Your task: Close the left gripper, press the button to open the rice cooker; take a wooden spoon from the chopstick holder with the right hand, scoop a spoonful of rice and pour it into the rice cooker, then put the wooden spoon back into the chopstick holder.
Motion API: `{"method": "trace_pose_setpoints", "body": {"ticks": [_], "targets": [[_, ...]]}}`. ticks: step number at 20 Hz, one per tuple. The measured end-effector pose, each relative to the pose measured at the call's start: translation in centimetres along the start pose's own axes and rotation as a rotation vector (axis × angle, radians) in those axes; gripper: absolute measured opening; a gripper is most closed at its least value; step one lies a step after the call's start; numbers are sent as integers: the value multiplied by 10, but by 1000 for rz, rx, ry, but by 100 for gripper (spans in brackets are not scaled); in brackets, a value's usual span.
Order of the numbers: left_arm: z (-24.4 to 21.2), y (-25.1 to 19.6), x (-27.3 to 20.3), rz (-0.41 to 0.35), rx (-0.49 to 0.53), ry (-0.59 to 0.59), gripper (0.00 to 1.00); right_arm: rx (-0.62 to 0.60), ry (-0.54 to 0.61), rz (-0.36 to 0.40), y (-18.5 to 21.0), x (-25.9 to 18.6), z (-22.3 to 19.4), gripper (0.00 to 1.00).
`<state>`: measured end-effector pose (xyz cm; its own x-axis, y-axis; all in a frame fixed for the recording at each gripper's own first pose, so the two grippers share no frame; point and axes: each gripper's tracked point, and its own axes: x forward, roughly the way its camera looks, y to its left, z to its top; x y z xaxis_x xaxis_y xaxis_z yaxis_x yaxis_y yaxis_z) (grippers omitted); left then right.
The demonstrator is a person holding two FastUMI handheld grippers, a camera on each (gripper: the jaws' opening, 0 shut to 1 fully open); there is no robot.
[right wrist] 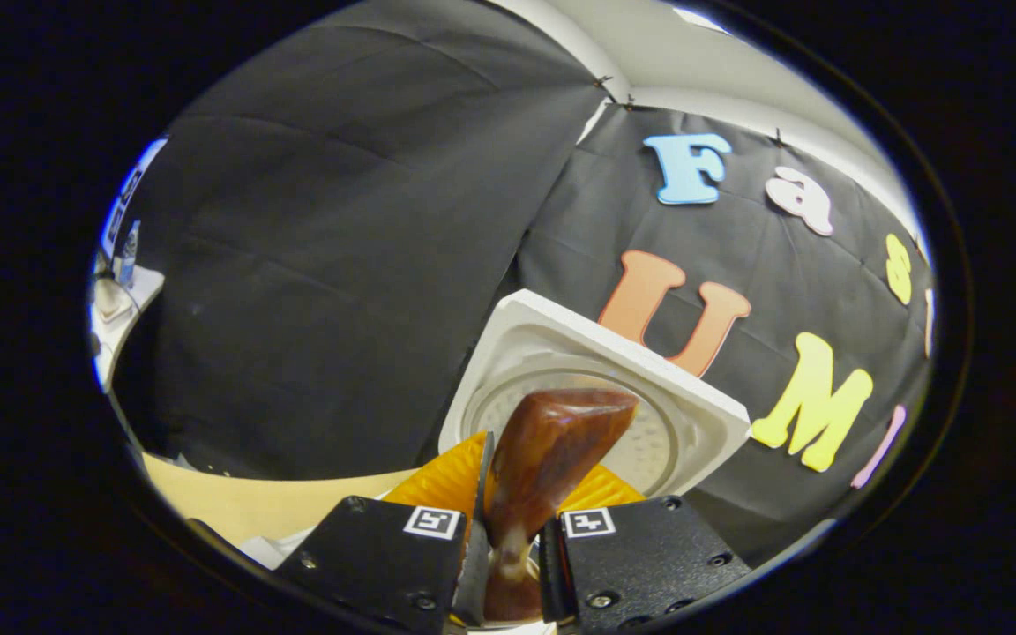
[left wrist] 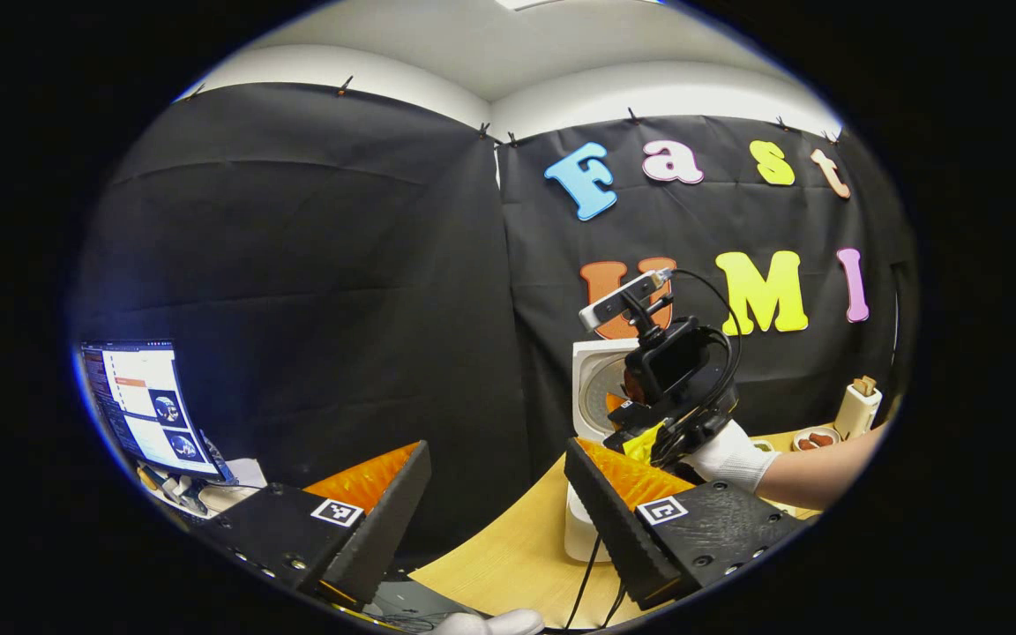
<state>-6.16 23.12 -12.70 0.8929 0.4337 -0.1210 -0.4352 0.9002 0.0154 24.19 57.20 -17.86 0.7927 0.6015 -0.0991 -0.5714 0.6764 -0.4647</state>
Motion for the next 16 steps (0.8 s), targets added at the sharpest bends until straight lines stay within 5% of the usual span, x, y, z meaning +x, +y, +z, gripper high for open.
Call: {"method": "trace_pose_setpoints", "body": {"ticks": [6,10,16], "targets": [[11,-15,-5,-21,-3,-19,97,546,-55,-3,-55,-32,27,29],[20,-35,-11,-64,-11,-39,97,802,-101,-63,-119,-69,27,29],[24,-80,-21,-157,-3,-47,97,1039,-137,-274,-243,-160,-45,27]]}}
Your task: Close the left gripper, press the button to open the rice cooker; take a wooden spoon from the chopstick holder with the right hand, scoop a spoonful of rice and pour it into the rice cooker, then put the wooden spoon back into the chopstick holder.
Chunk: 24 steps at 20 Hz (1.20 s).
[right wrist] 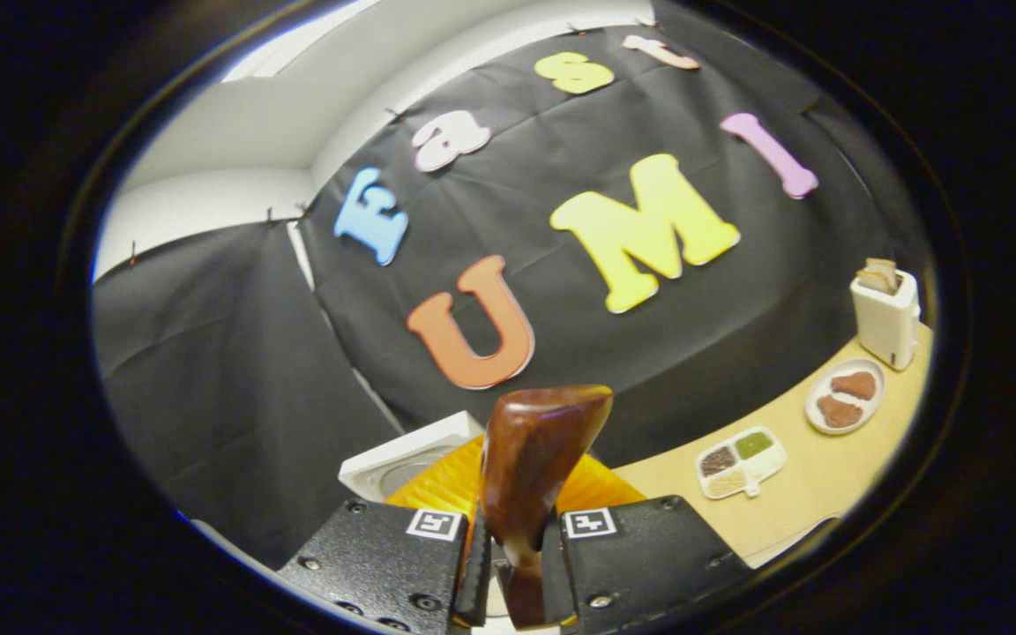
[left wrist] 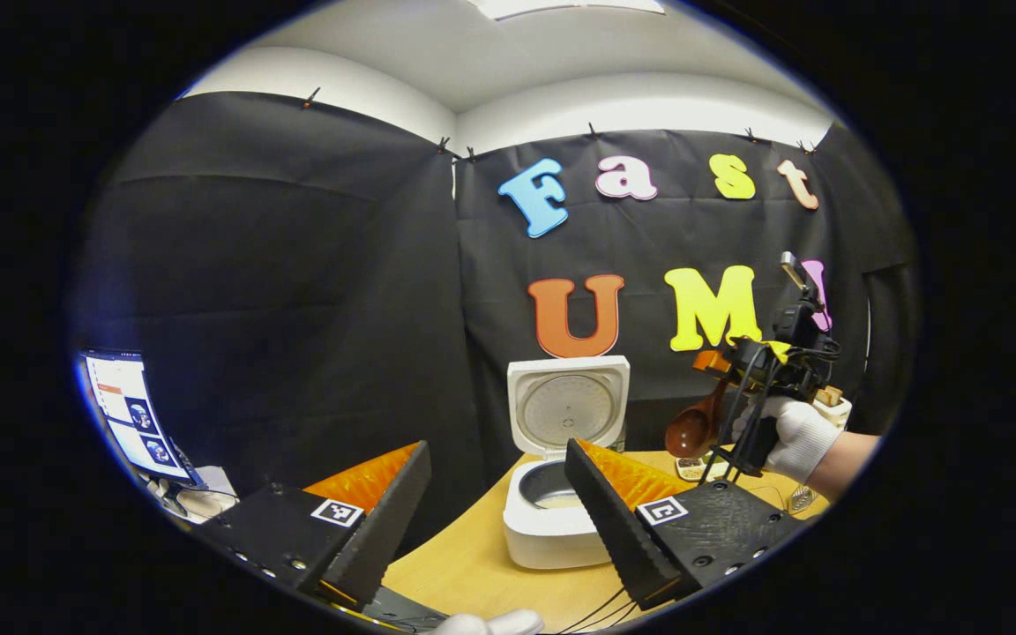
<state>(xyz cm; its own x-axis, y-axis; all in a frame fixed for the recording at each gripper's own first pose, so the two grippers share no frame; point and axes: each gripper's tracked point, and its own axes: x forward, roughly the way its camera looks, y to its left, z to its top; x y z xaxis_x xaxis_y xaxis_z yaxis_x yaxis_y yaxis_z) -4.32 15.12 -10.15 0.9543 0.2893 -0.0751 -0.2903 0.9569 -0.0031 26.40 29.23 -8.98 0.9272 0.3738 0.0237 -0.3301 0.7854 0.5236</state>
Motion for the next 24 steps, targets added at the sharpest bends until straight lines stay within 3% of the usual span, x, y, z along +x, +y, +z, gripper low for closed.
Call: {"method": "trace_pose_setpoints", "body": {"ticks": [6,10,15,19,24], "targets": [[6,-50,-8,-92,-20,11,97,22,-100,-185,-143,-59,71,29],[8,-74,-11,-111,-8,21,97,19,-153,-309,-239,-107,103,29],[16,-104,-15,-139,20,16,97,17,-197,-430,-325,-160,137,29],[20,-123,-15,-156,20,17,97,-4,-187,-461,-362,-170,130,29],[22,-136,-12,-163,28,21,97,10,-119,-478,-394,-158,77,29]]}}
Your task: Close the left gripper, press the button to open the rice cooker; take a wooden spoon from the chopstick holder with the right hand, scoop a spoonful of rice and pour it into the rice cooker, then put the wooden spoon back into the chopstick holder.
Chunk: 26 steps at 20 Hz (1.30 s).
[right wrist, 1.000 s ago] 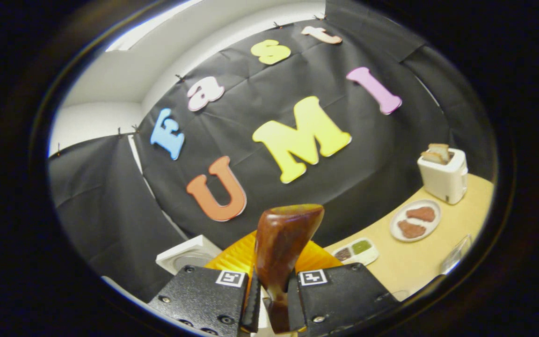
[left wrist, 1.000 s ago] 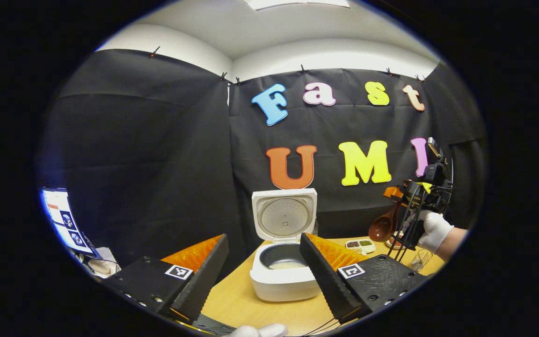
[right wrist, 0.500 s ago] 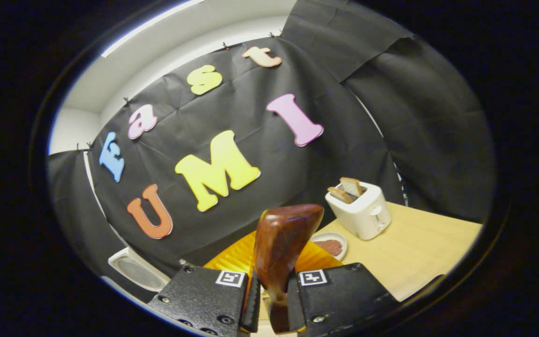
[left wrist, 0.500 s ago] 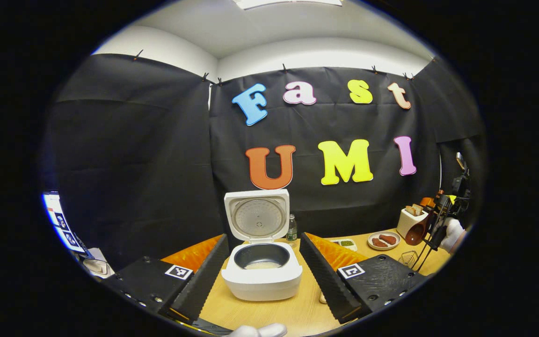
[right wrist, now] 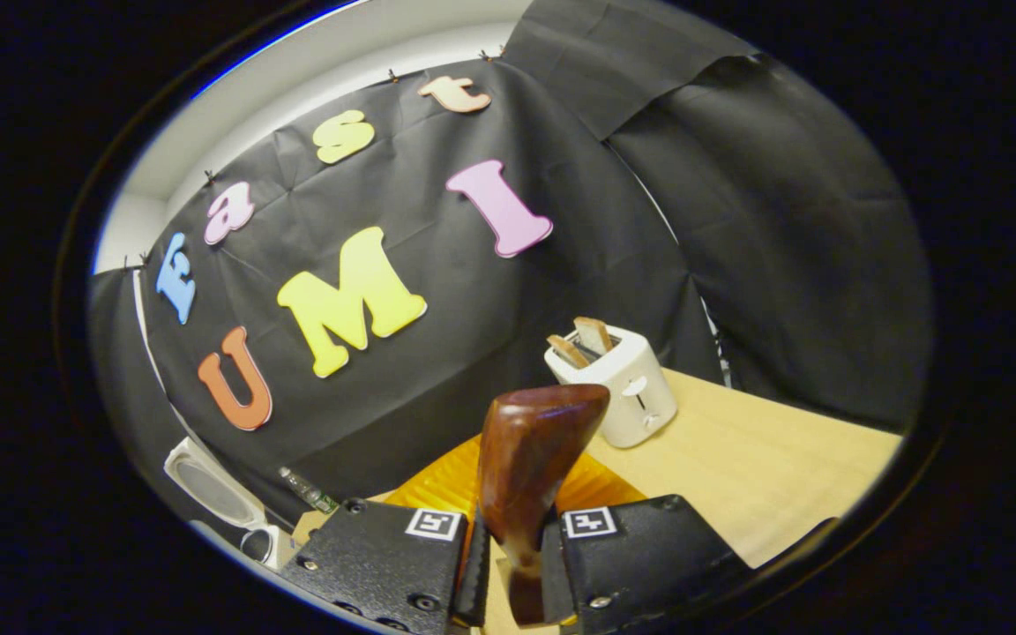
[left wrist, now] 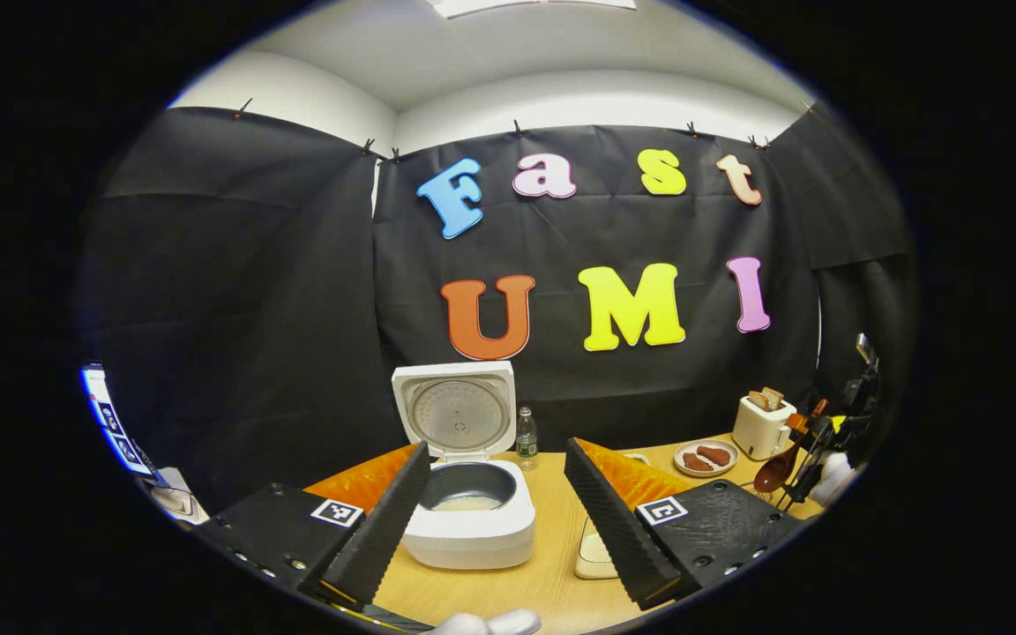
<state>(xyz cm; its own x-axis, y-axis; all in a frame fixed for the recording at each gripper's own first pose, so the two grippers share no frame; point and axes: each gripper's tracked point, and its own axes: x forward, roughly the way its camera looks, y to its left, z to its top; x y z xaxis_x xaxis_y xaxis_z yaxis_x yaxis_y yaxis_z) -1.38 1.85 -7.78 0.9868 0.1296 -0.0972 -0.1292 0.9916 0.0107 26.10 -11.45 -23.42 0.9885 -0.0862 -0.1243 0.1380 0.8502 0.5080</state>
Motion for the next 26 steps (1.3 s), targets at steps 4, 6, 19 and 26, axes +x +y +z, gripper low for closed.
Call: {"method": "trace_pose_setpoints", "body": {"ticks": [4,6,19,26], "targets": [[-5,-4,2,-6,24,16,97,-26,55,-31,-18,15,-43,29],[-8,-5,3,-7,41,25,97,-44,85,-54,-28,22,-60,29],[-5,-4,8,-16,64,21,97,-157,170,-158,-69,18,-80,49],[-2,2,9,-25,59,9,97,-408,114,-191,-65,-23,-25,99]]}}
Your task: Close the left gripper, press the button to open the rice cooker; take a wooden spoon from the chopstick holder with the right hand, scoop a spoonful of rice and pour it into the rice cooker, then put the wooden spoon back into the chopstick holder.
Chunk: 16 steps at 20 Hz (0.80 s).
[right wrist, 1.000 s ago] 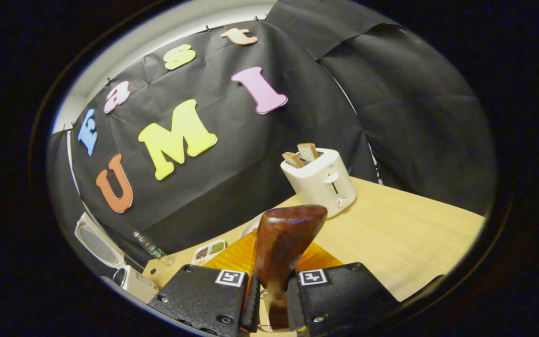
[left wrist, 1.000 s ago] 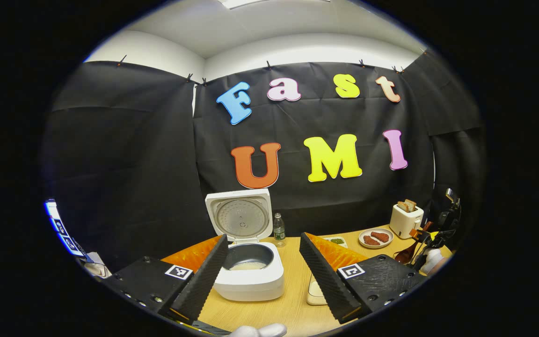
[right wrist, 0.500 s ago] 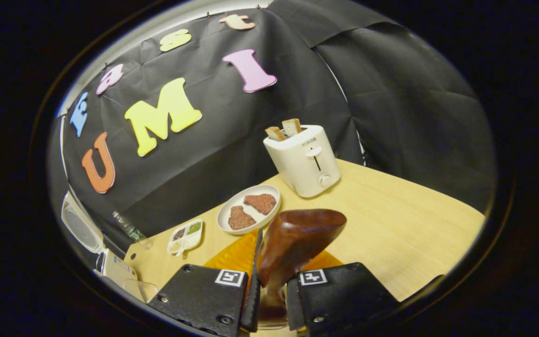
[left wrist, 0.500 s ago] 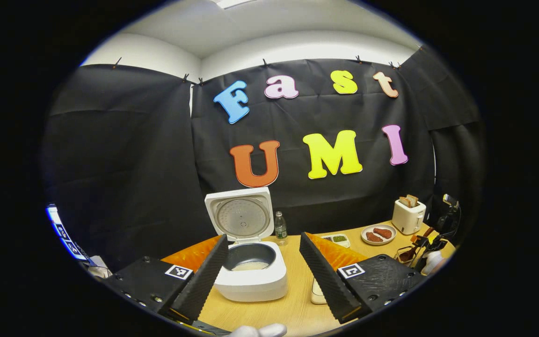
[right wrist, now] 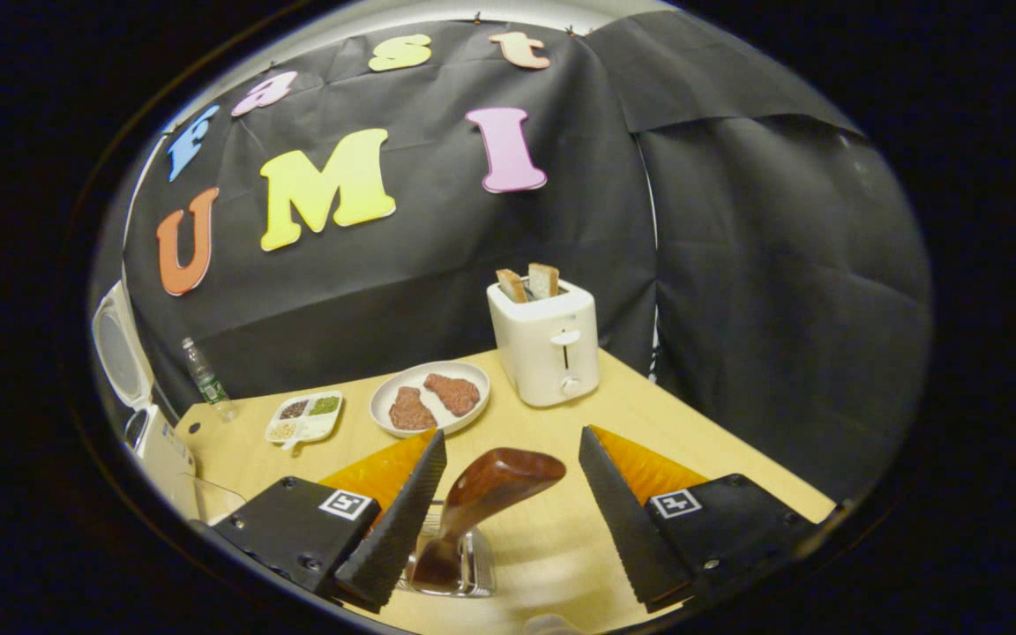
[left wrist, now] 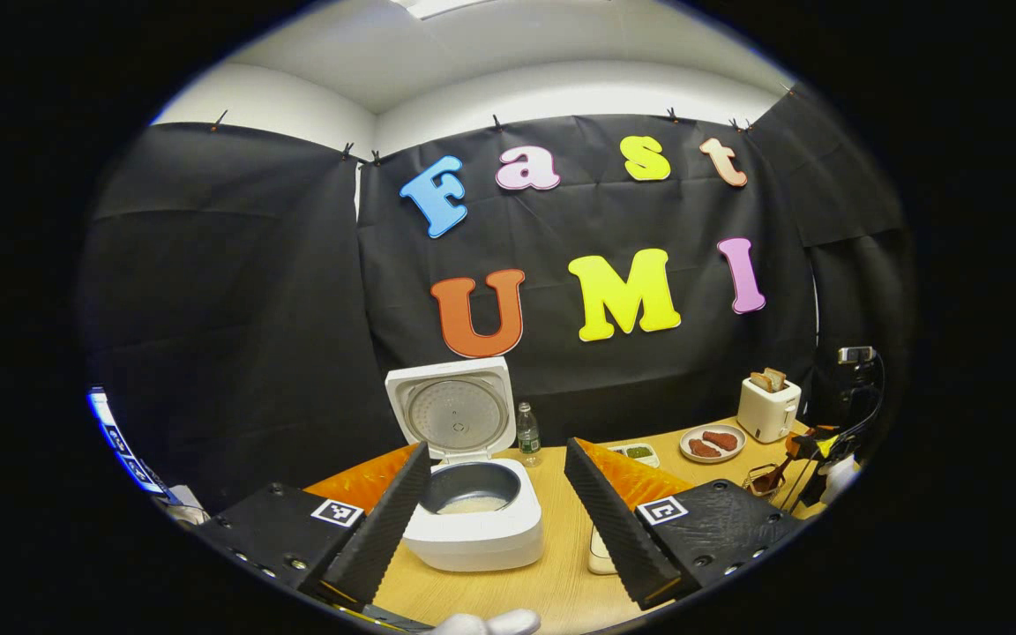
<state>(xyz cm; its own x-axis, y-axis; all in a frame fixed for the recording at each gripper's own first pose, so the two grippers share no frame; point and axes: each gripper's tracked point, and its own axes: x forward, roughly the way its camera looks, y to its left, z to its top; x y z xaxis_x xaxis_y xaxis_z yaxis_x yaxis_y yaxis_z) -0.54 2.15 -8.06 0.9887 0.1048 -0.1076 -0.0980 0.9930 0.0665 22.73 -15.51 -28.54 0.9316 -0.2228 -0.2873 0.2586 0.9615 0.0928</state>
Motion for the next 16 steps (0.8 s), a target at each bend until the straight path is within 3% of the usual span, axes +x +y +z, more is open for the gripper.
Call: {"method": "trace_pose_setpoints", "body": {"ticks": [6,8,12,16], "targets": [[2,7,9,-14,-14,-12,97,-77,-133,64,23,-93,83,98],[3,8,11,-21,-21,-17,97,-71,-152,117,42,-128,103,100],[15,14,22,-21,-38,-37,97,-22,-175,206,74,-194,127,99],[37,27,38,3,-51,-60,97,-81,-205,257,101,-244,143,100]]}}
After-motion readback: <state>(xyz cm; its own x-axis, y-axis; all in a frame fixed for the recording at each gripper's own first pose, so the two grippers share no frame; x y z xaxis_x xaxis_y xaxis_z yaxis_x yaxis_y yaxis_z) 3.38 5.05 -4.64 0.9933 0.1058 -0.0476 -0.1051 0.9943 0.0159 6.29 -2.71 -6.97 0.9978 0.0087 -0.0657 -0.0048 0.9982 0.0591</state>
